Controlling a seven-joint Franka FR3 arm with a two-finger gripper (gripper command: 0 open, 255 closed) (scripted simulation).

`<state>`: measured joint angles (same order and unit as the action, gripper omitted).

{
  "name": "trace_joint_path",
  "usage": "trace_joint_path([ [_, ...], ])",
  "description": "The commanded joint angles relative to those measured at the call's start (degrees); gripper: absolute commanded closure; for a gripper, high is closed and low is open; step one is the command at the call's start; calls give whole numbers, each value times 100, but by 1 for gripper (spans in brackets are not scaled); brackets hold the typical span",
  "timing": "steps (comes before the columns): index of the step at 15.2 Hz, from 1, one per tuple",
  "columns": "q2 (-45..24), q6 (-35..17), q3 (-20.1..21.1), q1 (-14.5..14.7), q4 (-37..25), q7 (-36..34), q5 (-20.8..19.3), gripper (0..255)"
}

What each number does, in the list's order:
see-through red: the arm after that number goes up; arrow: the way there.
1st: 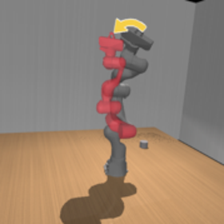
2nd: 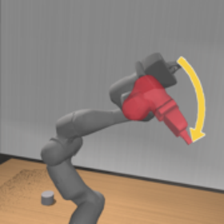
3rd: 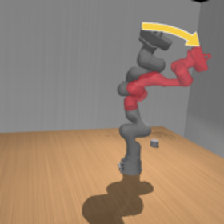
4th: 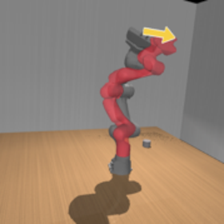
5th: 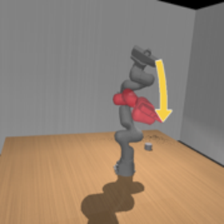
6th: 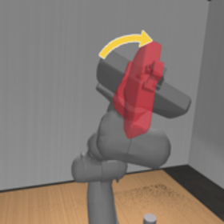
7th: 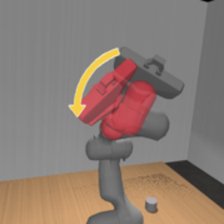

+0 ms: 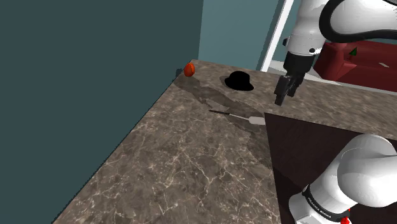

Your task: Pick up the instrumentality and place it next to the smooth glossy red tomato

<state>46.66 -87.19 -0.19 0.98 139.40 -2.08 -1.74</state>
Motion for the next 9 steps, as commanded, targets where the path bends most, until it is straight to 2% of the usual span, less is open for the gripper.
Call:
trace_joint_path([
  [1,0,0,0,0,0,0,0,0],
  [9,-896,-1827,-789,220,544,1582,-436,0],
])
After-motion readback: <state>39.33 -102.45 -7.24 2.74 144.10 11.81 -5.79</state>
